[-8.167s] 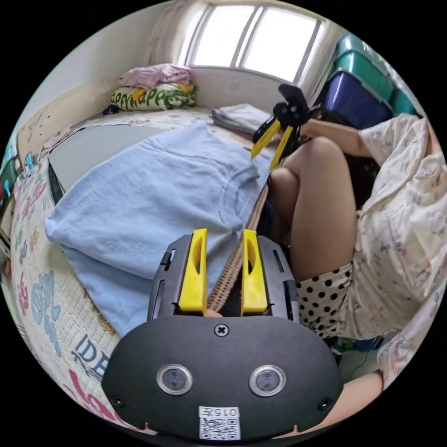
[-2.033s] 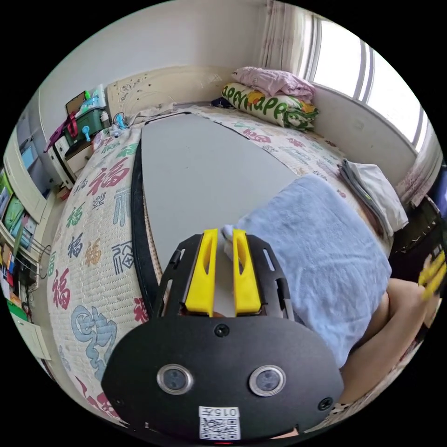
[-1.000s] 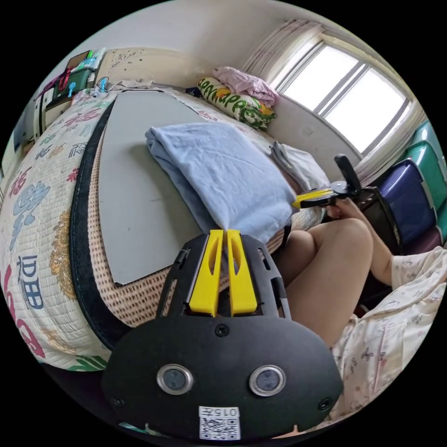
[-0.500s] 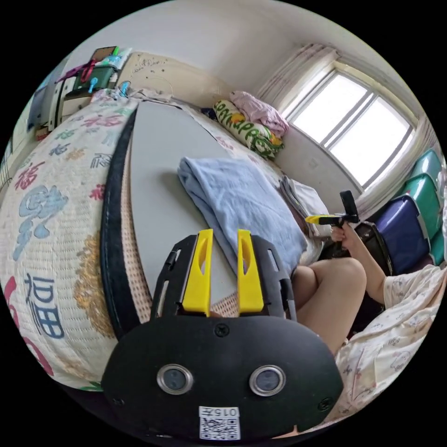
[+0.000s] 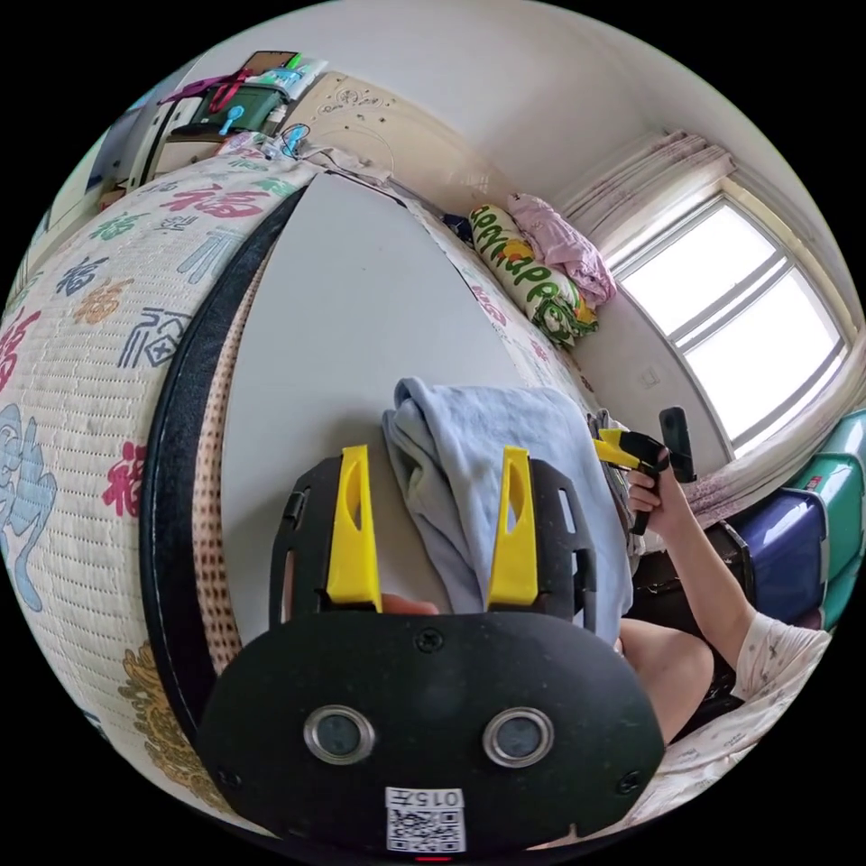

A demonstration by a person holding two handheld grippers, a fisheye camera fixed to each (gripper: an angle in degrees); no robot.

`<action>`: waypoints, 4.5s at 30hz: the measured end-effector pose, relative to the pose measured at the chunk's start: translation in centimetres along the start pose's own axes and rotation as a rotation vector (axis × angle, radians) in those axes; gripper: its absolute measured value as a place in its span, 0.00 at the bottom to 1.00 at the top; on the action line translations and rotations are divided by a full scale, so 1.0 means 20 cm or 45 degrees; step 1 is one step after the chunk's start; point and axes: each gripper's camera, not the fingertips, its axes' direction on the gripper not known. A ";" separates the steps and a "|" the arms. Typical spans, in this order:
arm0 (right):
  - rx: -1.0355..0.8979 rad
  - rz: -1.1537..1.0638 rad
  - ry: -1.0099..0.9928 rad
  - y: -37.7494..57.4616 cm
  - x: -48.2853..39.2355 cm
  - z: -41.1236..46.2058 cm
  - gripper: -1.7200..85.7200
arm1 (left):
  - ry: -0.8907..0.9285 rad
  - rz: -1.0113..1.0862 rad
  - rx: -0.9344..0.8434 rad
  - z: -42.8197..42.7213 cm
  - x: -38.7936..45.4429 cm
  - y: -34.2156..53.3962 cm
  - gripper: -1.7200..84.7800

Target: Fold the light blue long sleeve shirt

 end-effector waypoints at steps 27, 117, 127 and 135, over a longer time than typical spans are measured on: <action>0.496 -0.541 0.035 1.53 -0.80 0.04 0.17 | 0.404 0.434 0.476 -0.66 0.53 0.96 0.10; 0.578 -0.853 -0.103 3.77 1.23 -0.08 0.17 | 0.330 0.671 0.730 -1.64 1.10 3.44 0.10; 0.580 -0.866 -0.143 3.96 1.89 -0.27 0.17 | 0.326 0.697 0.740 -1.86 1.21 3.54 0.10; 0.587 -0.905 -0.172 4.21 2.46 -0.42 0.17 | 0.350 0.744 0.778 -2.04 1.28 3.60 0.10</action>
